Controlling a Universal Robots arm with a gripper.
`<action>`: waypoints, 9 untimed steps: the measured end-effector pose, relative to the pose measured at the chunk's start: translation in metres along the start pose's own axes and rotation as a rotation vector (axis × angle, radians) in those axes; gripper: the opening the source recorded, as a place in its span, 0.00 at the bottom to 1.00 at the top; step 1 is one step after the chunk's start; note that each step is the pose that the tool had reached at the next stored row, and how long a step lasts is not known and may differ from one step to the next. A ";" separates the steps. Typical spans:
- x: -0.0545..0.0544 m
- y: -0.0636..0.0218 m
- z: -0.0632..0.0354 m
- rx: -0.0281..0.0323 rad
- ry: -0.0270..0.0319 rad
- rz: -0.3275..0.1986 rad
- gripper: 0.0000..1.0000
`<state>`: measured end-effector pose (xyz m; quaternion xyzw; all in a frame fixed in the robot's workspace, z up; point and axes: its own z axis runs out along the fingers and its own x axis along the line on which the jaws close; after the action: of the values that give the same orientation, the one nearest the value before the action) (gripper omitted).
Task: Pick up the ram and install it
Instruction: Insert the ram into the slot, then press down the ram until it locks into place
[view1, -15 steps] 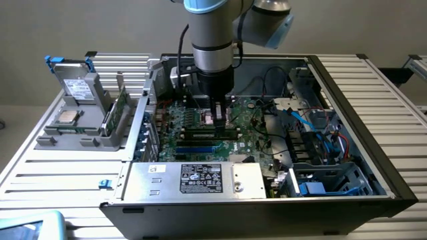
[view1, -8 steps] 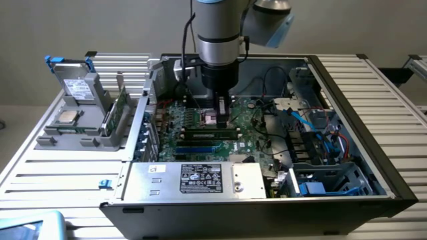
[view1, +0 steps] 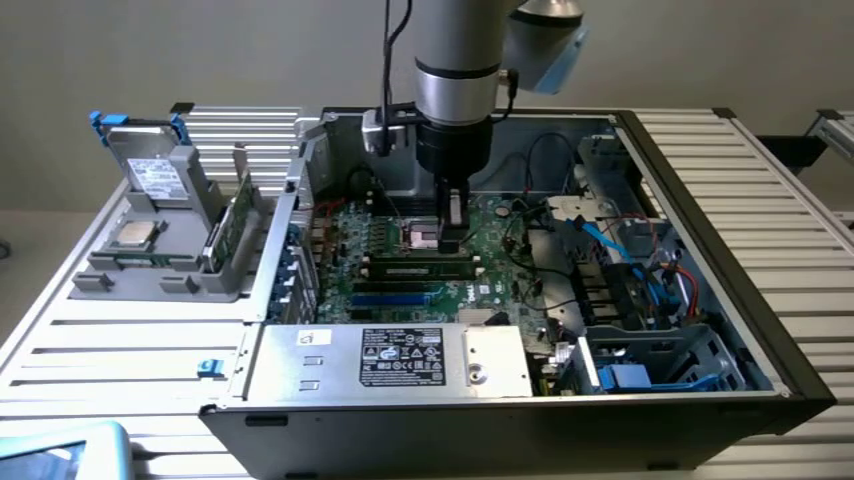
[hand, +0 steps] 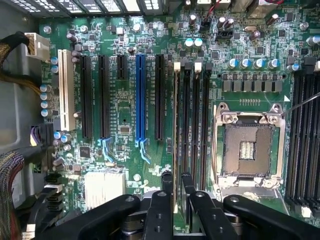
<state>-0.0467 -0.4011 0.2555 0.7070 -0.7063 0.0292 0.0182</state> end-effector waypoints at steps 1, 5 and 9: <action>0.000 -0.0026 -0.0004 -0.0041 -0.0004 0.000 0.21; 0.000 -0.0046 -0.0004 -0.0063 -0.0027 0.000 0.21; 0.000 -0.0046 -0.0004 -0.0064 -0.0031 0.000 0.21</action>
<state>-0.0421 -0.4012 0.2560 0.7072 -0.7063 0.0259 0.0193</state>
